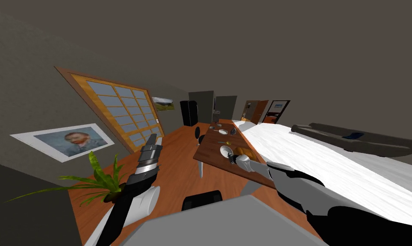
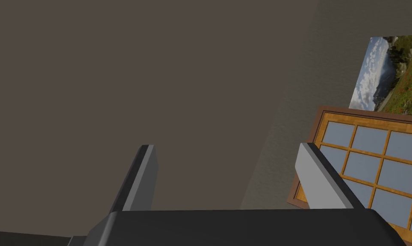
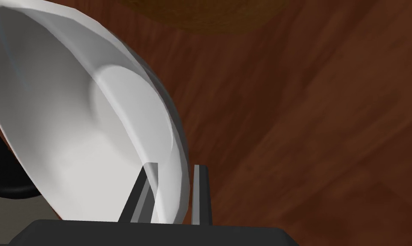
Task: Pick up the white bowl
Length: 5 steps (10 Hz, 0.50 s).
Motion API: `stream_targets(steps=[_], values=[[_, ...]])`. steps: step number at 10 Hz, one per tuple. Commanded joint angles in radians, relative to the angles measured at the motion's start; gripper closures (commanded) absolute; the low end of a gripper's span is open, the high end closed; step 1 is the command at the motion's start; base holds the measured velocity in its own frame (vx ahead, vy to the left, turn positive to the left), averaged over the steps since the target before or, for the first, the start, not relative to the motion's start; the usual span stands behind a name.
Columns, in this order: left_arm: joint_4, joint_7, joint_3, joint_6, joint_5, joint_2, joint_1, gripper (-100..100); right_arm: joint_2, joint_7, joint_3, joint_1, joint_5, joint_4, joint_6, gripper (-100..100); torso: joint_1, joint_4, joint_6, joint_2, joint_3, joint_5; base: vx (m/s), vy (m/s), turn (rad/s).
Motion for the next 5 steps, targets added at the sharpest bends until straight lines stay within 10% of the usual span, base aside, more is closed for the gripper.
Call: stream_targets(steps=[1, 5], values=[[0.0, 0.0, 0.0, 0.0, 0.0, 0.0, 0.0, 0, -0.001, 0.034, -0.05, 0.04, 0.05, -0.041, -0.039, 100, 0.0, 0.0, 0.0, 0.0, 0.0, 0.0, 0.036, 0.013, -0.029], [0.0, 0.0, 0.0, 0.0, 0.0, 0.0, 0.0, 0, 0.031, 0.103, -0.168, 0.051, 0.076, -0.06, -0.086, 100, -0.002, -0.002, 0.001, 0.001, 0.0, -0.002, 0.028, 0.009, -0.143]])
